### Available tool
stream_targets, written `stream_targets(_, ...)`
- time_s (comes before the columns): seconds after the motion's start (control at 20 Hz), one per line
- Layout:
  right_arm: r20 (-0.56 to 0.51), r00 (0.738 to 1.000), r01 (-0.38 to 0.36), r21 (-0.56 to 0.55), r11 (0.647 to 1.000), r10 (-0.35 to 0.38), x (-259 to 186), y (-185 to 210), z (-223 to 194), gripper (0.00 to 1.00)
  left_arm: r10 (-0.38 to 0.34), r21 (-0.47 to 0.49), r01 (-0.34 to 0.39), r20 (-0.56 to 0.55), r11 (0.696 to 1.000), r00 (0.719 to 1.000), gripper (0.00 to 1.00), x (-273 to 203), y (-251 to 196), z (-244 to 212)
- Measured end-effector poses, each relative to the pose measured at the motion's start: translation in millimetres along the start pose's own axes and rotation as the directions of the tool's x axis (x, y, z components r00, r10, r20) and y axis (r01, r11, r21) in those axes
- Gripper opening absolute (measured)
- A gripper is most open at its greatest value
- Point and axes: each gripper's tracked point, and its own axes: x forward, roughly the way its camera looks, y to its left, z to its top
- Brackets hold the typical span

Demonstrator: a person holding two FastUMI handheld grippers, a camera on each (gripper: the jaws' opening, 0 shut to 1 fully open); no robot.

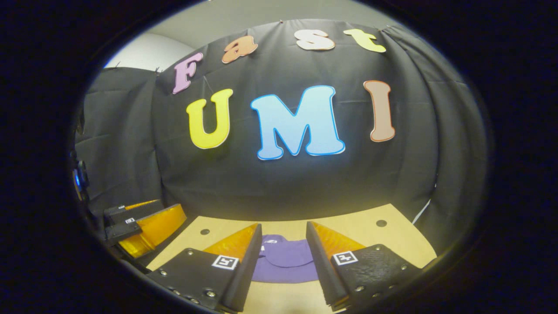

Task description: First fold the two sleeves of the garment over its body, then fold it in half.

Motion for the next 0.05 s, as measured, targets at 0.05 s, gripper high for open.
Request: stream_targets(0.05,-0.002,1.0,0.002,-0.006,1.0,-0.002,-2.9,0.8,-1.0,0.55,-0.005,0.002,0.005,0.004,1.0,1.0,0.96,-1.2,-0.9,0.4)
